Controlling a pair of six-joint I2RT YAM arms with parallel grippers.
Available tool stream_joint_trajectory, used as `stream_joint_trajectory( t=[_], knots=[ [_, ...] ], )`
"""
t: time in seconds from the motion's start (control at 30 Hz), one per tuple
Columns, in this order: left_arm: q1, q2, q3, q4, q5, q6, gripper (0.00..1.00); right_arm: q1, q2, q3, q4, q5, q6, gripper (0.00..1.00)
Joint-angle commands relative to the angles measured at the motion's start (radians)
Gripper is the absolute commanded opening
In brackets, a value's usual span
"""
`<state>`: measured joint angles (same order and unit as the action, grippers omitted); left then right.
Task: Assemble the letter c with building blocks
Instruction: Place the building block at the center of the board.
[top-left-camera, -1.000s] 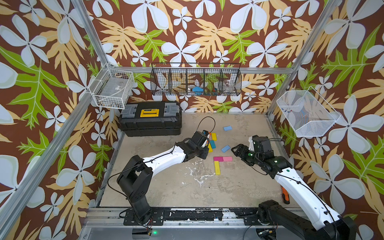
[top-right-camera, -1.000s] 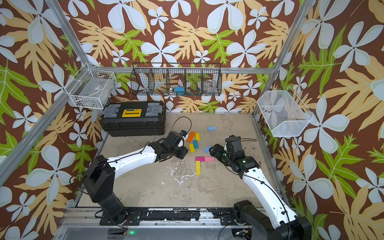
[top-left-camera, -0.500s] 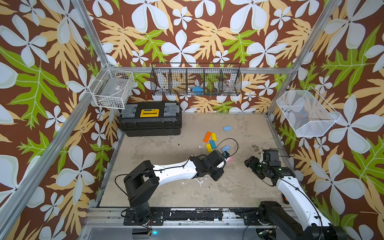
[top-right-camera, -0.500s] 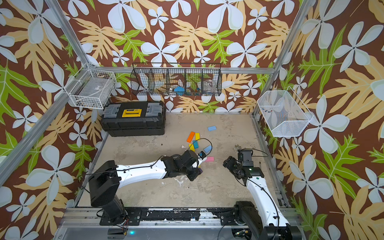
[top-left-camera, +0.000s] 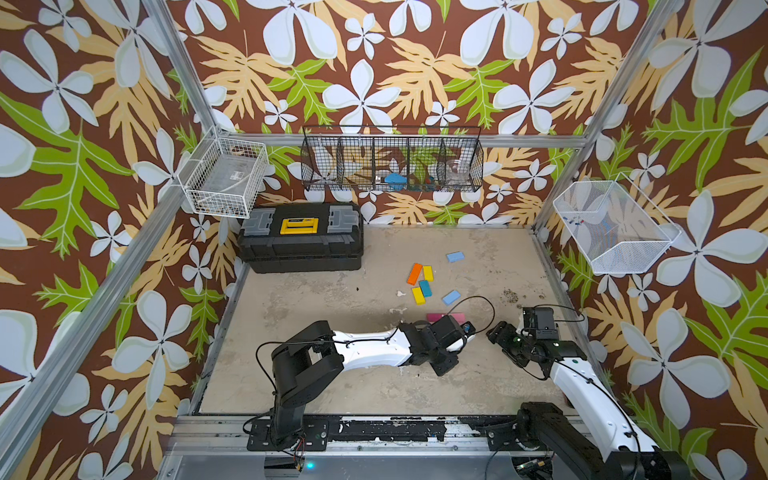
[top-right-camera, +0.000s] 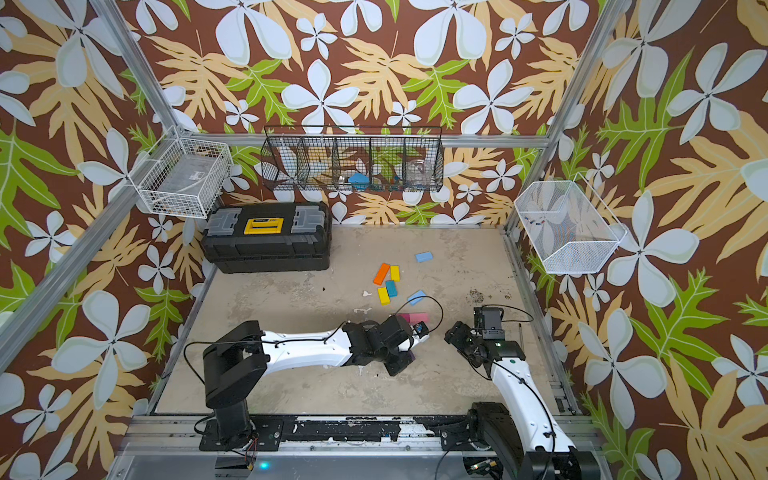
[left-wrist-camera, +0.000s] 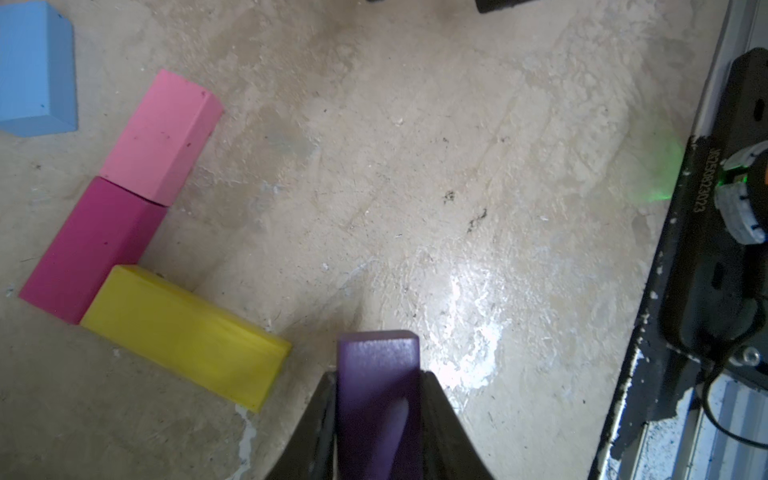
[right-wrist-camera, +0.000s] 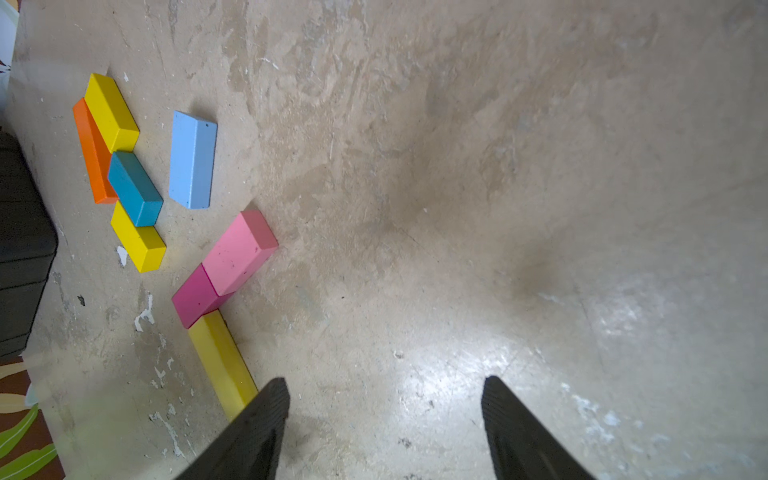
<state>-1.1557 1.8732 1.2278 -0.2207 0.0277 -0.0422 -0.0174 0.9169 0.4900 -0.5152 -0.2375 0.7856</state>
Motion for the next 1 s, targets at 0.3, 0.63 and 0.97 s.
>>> stream_joint_trajectory(
  t=[0.3,0.63,0.97],
  knots=[
    [-0.013,0.040,-0.021,0.053,0.017,0.016,0.11,0.000,-0.019,-0.004,0.002,0.021,-0.009,0.75],
    [-0.012,-0.021,-0.071,0.095,-0.002,0.002,0.57,0.000,-0.036,-0.005,-0.017,0.029,-0.021,0.74],
    [0.024,-0.235,-0.158,0.153,-0.084,-0.069,0.85,0.017,-0.059,0.002,-0.010,-0.069,-0.144,0.71]
  ],
)
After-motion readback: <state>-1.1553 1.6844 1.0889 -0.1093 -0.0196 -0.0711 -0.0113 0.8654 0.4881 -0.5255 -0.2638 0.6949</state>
